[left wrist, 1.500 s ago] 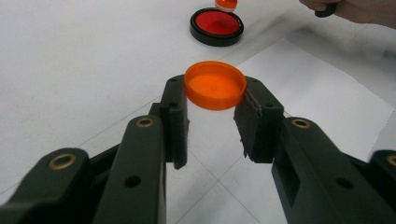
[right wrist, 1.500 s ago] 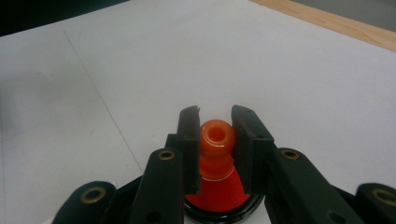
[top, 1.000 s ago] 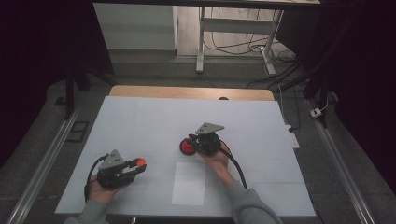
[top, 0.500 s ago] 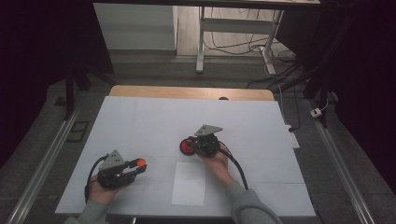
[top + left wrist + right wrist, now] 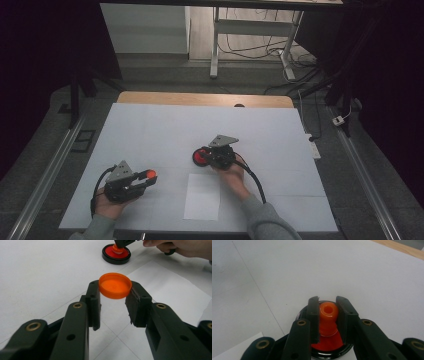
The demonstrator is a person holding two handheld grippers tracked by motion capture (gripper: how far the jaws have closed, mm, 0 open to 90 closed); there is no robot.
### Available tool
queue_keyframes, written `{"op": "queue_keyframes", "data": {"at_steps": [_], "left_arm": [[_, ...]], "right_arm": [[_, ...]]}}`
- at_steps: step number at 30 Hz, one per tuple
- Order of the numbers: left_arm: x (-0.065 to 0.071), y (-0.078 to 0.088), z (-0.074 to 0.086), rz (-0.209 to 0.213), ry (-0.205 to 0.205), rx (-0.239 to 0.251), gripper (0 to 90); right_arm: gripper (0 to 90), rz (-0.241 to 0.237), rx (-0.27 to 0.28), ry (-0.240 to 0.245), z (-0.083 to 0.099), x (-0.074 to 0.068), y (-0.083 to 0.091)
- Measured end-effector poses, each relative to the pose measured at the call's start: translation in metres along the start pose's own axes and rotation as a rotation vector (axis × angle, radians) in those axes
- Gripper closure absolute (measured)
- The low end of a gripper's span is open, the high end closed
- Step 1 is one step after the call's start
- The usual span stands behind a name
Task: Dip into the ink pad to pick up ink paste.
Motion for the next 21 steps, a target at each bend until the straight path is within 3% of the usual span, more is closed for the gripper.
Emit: {"op": "queue_keyframes", "data": {"at_steps": [9, 11, 12, 13, 14, 16, 21], "left_arm": [[0.0, 0.0, 0.0, -0.002, 0.0, 0.001, 65.5], [-0.001, 0.0, 0.0, -0.003, -0.001, 0.001, 65.5], [-0.001, 0.0, 0.0, -0.002, -0.001, 0.001, 65.5], [-0.002, 0.0, 0.0, -0.002, -0.001, 0.002, 65.5], [-0.002, 0.0, 0.0, -0.001, -0.001, 0.001, 65.5], [-0.002, -0.001, 0.0, 0.001, -0.002, 0.0, 65.5], [0.0, 0.0, -0.001, -0.002, -0.007, 0.0, 65.5]], "right_arm": [[73.6, -0.001, 0.002, -0.013, 0.0, 0.001, 0.0], [73.2, -0.044, 0.008, -0.078, -0.002, 0.001, 0.001], [73.3, -0.074, 0.063, -0.139, -0.009, 0.002, 0.006], [73.3, -0.051, 0.109, -0.135, -0.019, 0.006, 0.012], [73.3, -0.02, 0.141, -0.094, -0.028, 0.008, 0.019], [73.3, -0.024, 0.171, -0.08, -0.039, 0.007, 0.031], [73.3, -0.05, 0.154, -0.06, -0.042, 0.001, 0.031]]}}
Point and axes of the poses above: each handheld gripper's, and its own axes: y roughly backward along the jaws, z roughly out of its underside, x roughly to its right, the point moved 10 cm from there along -y, roughly forward along the jaws, and after that the axes turned 5 degrees about z, right-handed, at the moved point
